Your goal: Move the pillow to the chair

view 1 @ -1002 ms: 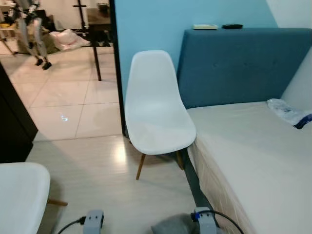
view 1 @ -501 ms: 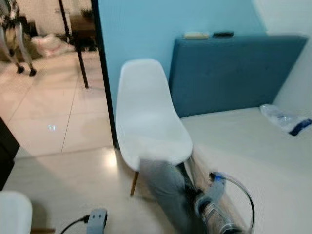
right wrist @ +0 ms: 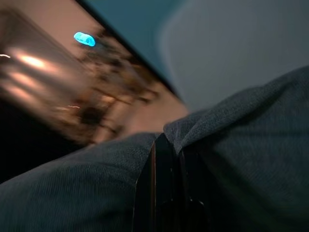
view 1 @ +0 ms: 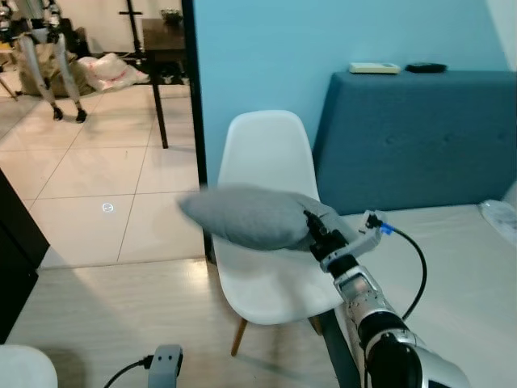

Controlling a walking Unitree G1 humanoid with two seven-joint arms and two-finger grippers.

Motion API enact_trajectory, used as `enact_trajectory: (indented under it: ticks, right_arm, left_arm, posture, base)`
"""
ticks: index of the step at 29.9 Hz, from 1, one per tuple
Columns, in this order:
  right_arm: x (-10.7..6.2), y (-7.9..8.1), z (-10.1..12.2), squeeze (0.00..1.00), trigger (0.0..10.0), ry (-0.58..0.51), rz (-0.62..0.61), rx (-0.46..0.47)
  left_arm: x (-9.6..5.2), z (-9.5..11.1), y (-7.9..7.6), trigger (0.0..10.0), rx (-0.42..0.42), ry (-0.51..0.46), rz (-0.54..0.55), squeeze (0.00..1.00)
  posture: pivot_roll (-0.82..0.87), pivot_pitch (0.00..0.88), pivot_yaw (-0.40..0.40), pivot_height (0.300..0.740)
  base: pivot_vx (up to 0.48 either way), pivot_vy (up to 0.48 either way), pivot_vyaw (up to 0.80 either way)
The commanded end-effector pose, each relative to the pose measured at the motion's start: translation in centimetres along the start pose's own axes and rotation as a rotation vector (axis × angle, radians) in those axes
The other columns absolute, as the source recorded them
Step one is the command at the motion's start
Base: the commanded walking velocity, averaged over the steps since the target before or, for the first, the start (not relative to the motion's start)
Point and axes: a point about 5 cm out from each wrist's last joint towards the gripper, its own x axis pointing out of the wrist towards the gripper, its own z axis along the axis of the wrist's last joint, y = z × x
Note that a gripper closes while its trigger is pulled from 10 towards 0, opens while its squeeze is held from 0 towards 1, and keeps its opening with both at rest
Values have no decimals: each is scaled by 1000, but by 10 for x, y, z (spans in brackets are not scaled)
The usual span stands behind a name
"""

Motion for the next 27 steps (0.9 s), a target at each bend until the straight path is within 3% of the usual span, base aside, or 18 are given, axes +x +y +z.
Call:
enact_trajectory:
  ticks: [1,13,20,23,24,27]
  right_arm:
    - [-2,-5,5,0,10000,-15,-46,-60]
    - [-6,-11,-2,0,10000,40,-111,-187]
    - [-3,-3,-8,0,10000,75,-50,-231]
    - [-6,2,-30,0,10000,226,-11,-375]
    - [-11,1,-45,0,10000,330,-10,-480]
    - [-15,-1,-53,0,10000,364,-21,-503]
  left_arm:
    - [0,-1,2,10000,2,9,5,0]
    - [-1,0,4,10000,-5,4,9,0]
    - [-1,-1,5,10000,-15,7,25,0]
    - [-1,-2,5,10000,-13,6,25,0]
    - [-1,-1,5,10000,-1,4,20,0]
    - [-1,-1,3,10000,5,3,8,0]
  posture:
    - [79,0,-48,740]
    - [77,0,-45,740]
    - [77,0,-48,740]
    - [79,0,-52,740]
    - [80,0,-53,740]
    - [83,0,-54,740]
  base:
    - [401,0,0]
    - [396,0,0]
    - [147,0,0]
    - [0,0,0]
    - [0,0,0]
    - [0,-390,0]
